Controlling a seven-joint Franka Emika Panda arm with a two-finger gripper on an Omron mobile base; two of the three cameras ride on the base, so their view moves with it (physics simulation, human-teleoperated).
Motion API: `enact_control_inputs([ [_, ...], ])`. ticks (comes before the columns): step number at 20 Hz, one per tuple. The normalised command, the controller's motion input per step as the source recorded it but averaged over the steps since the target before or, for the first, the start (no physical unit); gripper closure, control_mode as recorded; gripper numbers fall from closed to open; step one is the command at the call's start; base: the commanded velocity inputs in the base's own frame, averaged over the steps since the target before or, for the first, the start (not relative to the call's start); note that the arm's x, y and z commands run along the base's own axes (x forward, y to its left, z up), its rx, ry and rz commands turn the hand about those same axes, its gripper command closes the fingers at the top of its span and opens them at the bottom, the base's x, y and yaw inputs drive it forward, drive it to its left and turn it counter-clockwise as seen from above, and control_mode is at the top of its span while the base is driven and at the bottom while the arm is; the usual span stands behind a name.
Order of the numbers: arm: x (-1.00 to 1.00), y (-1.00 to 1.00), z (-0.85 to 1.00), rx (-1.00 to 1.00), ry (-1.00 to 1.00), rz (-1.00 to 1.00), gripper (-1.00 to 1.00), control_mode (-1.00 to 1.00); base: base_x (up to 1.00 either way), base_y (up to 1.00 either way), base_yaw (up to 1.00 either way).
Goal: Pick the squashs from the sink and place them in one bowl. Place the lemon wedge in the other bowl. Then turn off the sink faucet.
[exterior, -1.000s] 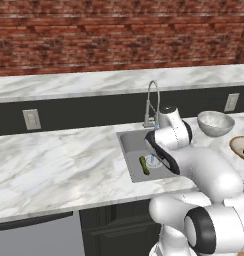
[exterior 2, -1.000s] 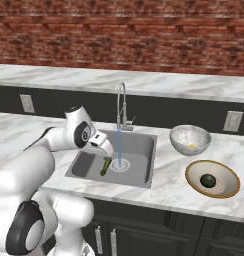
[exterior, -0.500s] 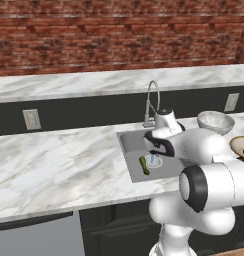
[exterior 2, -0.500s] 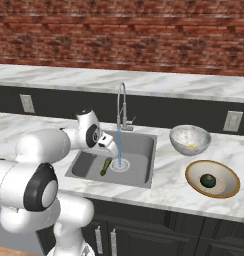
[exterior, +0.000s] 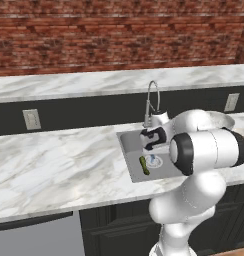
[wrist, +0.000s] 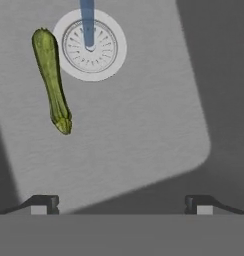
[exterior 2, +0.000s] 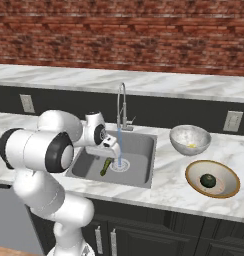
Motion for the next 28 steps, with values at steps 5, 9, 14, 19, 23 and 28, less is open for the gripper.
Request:
enact_control_inputs([
  [5, 0.22, 0.10, -0.45, 0.02, 0.06, 0.00, -1.00, -1.00, 0.00, 0.00, 0.00],
  [9, 0.22, 0.07, -0.45, 0.02, 0.01, 0.00, -1.00, -1.00, 0.00, 0.00, 0.00],
  [14, 0.33, 0.02, -0.38, 0.06, 0.01, 0.00, -1.00, -1.00, 0.00, 0.00, 0.00],
  [19, 0.35, 0.00, -0.30, 0.08, 0.00, 0.00, -1.00, -1.00, 0.00, 0.00, 0.00],
  [23, 0.29, 0.04, -0.30, 0.06, 0.00, 0.00, -1.00, -1.00, 0.00, 0.00, 0.00],
  [28, 0.32, 0.13, -0.33, 0.03, 0.00, -0.01, -1.00, -1.00, 0.00, 0.00, 0.00],
])
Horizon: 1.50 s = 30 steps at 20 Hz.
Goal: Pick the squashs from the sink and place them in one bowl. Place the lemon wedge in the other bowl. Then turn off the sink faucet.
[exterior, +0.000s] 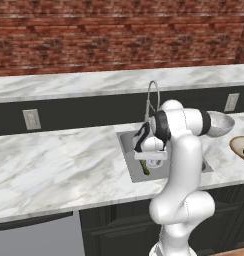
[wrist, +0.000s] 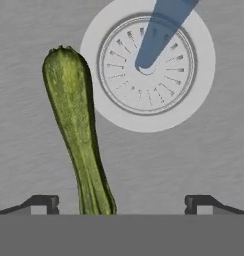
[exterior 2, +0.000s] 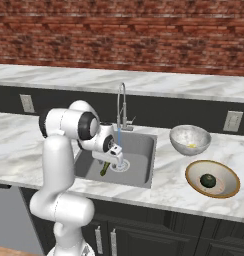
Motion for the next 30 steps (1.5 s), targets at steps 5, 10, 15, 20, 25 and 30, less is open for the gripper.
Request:
enact_control_inputs([
  [5, 0.32, 0.15, -0.33, 0.00, 0.00, 0.00, -1.00, -1.00, 0.00, 0.00, 0.00],
  [10, 0.29, 0.07, -0.35, 0.00, 0.00, 0.00, -1.00, -1.00, 0.00, 0.00, 0.00],
  [15, 0.19, 0.00, -0.45, 0.00, 0.00, 0.00, -1.00, -1.00, 0.00, 0.00, 0.00],
  [20, 0.01, 0.02, -0.47, 0.00, 0.00, 0.00, 1.00, -1.00, 0.00, 0.00, 0.00],
  [25, 0.01, 0.06, -0.26, 0.00, 0.01, 0.00, 1.00, -1.00, 0.00, 0.00, 0.00],
  [30, -0.01, 0.00, -0.13, 0.00, -0.01, 0.00, 1.00, -1.00, 0.00, 0.00, 0.00],
])
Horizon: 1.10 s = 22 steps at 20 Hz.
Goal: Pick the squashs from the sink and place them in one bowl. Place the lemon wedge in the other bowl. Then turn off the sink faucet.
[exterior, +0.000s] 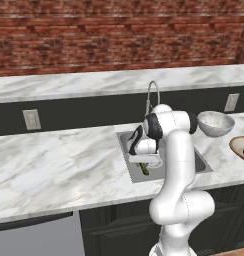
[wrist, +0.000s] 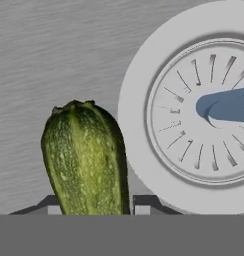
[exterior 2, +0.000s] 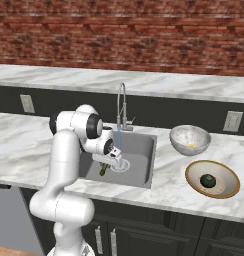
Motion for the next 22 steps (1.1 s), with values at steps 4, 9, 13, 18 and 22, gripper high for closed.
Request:
enact_control_inputs([
  [4, -0.26, -0.01, 0.00, 0.00, -0.05, -0.01, 1.00, -1.00, 0.00, 0.00, 0.00],
  [9, -0.35, -0.23, 0.24, 0.02, -0.04, -0.06, 1.00, -1.00, 0.00, 0.00, 0.00],
  [13, -0.29, -0.41, 0.43, 0.02, -0.03, -0.10, 1.00, -1.00, 0.00, 0.00, 0.00],
  [18, -0.18, -0.45, 0.49, 0.00, -0.03, -0.11, 1.00, -1.00, 0.00, 0.00, 0.00],
  [22, -0.18, -0.44, 0.49, 0.00, -0.04, -0.12, 1.00, -1.00, 0.00, 0.00, 0.00],
])
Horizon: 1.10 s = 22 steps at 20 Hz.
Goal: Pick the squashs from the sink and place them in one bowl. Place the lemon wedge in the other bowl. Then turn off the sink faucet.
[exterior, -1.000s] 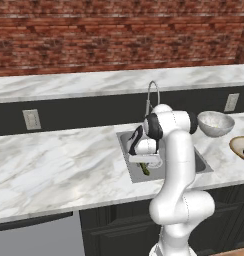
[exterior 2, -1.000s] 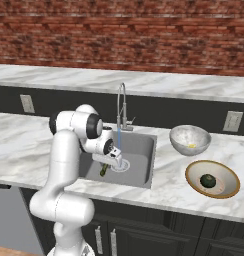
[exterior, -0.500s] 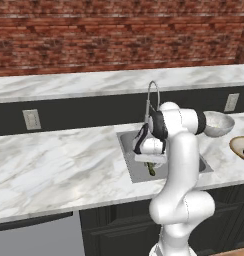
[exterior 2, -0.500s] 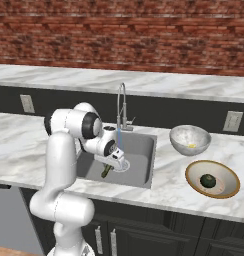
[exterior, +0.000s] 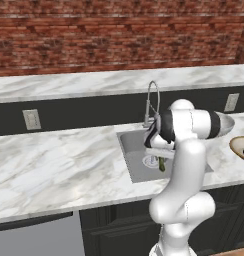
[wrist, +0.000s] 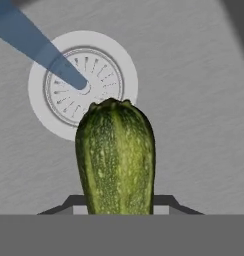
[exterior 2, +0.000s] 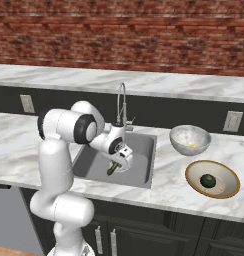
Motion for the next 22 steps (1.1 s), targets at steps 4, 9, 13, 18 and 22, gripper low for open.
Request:
enact_control_inputs([
  [4, -0.17, -0.42, 0.59, 0.00, -0.03, -0.12, 1.00, -1.00, 0.00, 0.00, 0.00],
  [9, -0.13, -0.41, 0.65, 0.00, -0.01, -0.13, 1.00, -1.00, 0.00, 0.00, 0.00],
  [13, -0.07, -0.48, 0.61, 0.00, 0.00, -0.15, 1.00, -1.00, 0.00, 0.00, 0.00],
  [18, -0.01, -0.55, 0.55, 0.01, 0.00, -0.17, 1.00, -1.00, 0.00, 0.00, 0.00],
  [22, 0.00, -0.64, 0.37, 0.02, 0.02, -0.16, 1.00, -1.00, 0.00, 0.00, 0.00],
])
